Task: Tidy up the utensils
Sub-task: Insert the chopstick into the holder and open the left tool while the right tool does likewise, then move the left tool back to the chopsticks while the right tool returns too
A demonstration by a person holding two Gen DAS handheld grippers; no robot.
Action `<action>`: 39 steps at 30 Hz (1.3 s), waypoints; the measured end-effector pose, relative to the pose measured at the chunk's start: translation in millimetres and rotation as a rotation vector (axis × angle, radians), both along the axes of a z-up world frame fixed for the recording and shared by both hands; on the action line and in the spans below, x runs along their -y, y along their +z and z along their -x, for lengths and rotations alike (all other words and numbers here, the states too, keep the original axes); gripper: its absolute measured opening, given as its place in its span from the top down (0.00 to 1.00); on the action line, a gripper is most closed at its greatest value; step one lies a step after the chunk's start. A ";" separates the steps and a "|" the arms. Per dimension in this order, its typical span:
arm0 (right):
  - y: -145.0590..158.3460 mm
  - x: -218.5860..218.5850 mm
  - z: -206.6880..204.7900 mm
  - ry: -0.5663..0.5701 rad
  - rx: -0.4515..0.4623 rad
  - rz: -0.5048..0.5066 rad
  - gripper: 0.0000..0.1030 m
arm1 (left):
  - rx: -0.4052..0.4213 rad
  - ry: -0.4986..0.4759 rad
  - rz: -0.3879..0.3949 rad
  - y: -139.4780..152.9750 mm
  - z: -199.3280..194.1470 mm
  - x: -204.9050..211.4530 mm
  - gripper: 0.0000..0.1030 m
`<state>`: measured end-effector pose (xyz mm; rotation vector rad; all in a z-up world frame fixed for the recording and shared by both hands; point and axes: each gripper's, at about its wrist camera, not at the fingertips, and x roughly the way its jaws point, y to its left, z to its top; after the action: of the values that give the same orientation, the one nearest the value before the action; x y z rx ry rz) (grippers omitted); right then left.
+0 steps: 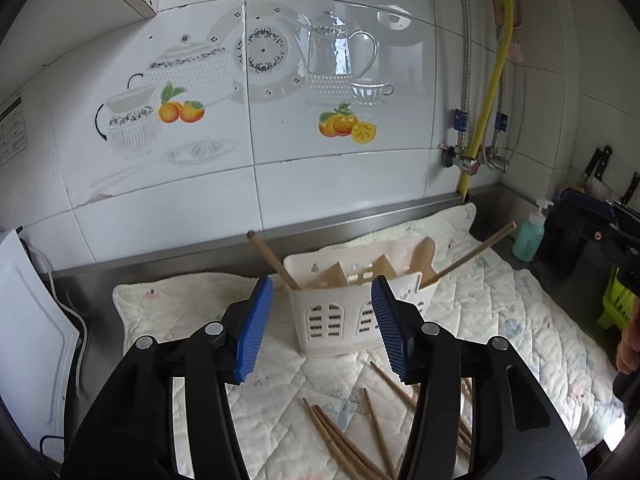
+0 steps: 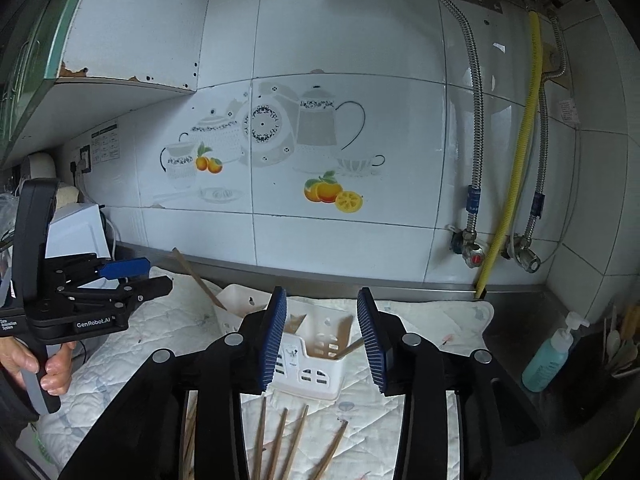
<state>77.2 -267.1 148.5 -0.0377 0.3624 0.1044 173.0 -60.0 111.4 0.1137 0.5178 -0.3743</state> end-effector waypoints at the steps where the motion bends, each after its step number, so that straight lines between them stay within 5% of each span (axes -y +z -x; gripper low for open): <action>1: -2.0 -0.2 8.8 0.002 0.004 -0.002 0.63 | -0.009 0.000 0.000 -5.5 6.8 -2.0 0.49; 9: -26.1 1.8 73.2 -0.012 0.012 -0.024 0.52 | -0.116 0.070 -0.024 -62.0 61.0 -17.6 0.39; 20: -73.8 6.7 117.4 -0.073 -0.054 -0.056 0.51 | -0.343 0.141 -0.005 -149.2 110.4 -27.8 0.40; 39: -115.0 16.2 130.3 -0.120 -0.146 -0.091 0.51 | -0.456 0.193 0.009 -191.4 111.3 -3.8 0.64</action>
<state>-53.1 -283.3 33.5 0.0820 0.5040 0.0043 61.7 -56.2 -80.0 -0.0330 0.9691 -0.2113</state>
